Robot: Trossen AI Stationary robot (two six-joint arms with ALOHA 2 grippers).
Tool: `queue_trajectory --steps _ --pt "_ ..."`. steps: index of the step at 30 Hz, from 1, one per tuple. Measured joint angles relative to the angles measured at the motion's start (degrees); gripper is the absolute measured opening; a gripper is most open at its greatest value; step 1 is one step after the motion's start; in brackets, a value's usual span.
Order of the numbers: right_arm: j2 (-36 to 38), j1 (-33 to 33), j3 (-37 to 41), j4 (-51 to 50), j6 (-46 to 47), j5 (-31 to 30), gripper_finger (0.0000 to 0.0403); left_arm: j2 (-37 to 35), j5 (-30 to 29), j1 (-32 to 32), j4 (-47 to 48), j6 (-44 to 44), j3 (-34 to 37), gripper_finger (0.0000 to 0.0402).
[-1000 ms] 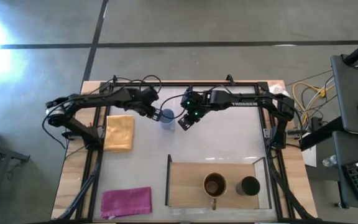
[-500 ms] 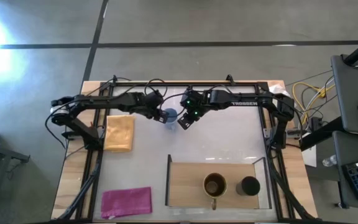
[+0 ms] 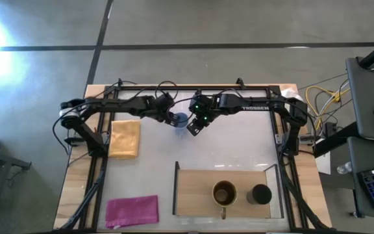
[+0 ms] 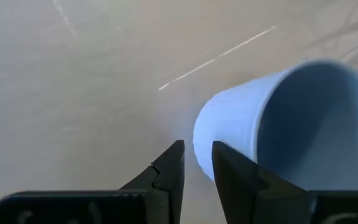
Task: Stack small to large cups/mugs on shelf
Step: Put the blue mug on the shelf
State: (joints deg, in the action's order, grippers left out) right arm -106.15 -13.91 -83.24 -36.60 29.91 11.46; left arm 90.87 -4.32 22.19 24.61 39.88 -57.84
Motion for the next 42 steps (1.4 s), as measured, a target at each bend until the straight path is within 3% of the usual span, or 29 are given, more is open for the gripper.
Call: queue_trajectory --steps 9,14,19,25,30,42 --pt "0.0 0.0 0.0 -0.9 0.1 -0.2 0.0009 0.4 0.7 0.8 1.2 -1.9 0.0 0.0067" --pt "0.0 -0.1 0.0 -2.6 0.1 -5.5 0.0019 -1.1 -2.2 0.8 5.0 -5.7 -0.2 0.0067" --pt "0.1 -1.8 -0.1 -2.1 0.0 -5.1 0.0066 -3.4 -2.2 0.7 6.5 -5.7 -0.5 0.0074" --pt "0.2 -4.4 -1.2 -2.0 5.4 -5.1 0.0146 -5.9 -1.6 0.7 12.0 4.0 -0.5 0.0106" --pt "-0.1 -5.6 -3.2 0.2 6.6 -5.7 0.0184 -8.7 -0.8 0.6 19.2 6.2 -0.5 0.0129" --pt "-8.8 -6.1 -6.1 1.2 9.5 -4.0 0.0176 -14.1 -4.7 0.6 21.0 6.2 -0.5 0.0142"
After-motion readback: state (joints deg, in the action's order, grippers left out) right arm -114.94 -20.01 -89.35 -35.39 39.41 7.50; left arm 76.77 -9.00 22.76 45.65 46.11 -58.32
